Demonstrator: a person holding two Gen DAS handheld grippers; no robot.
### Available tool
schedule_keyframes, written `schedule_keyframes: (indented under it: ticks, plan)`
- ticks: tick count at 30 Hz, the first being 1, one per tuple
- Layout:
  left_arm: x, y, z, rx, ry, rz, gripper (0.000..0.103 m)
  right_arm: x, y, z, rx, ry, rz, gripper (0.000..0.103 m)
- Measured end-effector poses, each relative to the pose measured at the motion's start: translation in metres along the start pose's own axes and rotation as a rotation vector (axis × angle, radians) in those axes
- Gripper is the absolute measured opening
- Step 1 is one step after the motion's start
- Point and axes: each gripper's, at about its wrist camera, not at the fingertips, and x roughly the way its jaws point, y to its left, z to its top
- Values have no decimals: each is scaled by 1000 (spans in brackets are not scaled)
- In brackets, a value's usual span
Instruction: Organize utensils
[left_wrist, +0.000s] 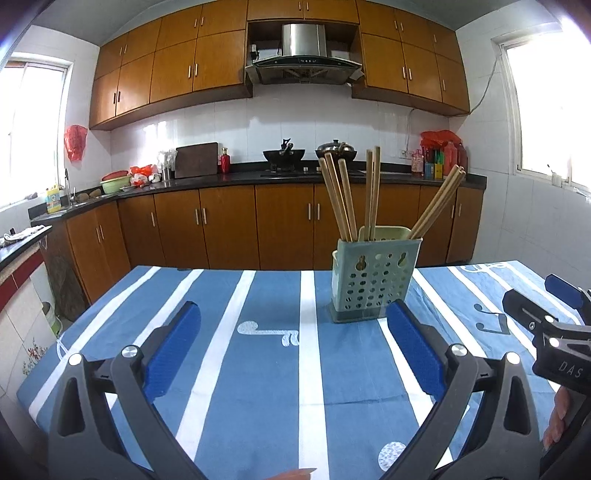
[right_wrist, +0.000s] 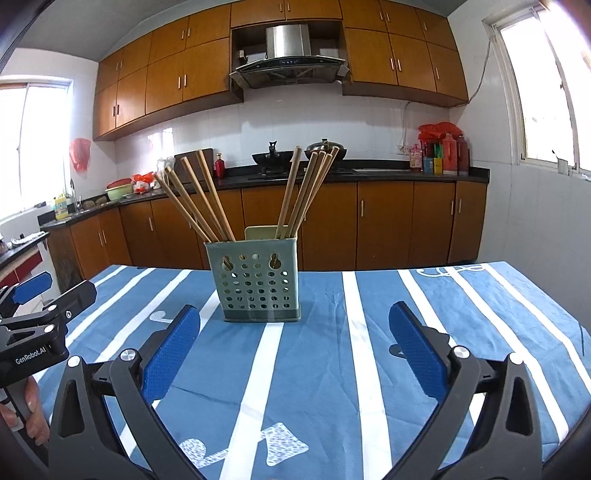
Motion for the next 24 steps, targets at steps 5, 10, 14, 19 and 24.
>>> schedule_keyframes:
  ticks: [5,10,14,19,24]
  plan:
    - [2,0,-5,-5,18,-5,99,0,0,-3,-5,11,-9,101]
    - [3,0,-7,-9,26,-8,99,1,-2,-3,1,18,-16,101]
    - [3,0,-8,-8,32,-9,99,2,-2,-4,4,21,-18,101]
    - [4,-1,-8,-8,31,-8,99,2,-3,-4,4,21,-18,101]
    - [4,-1,-8,-8,32,-8,99,2,-3,-4,5,20,-17,101]
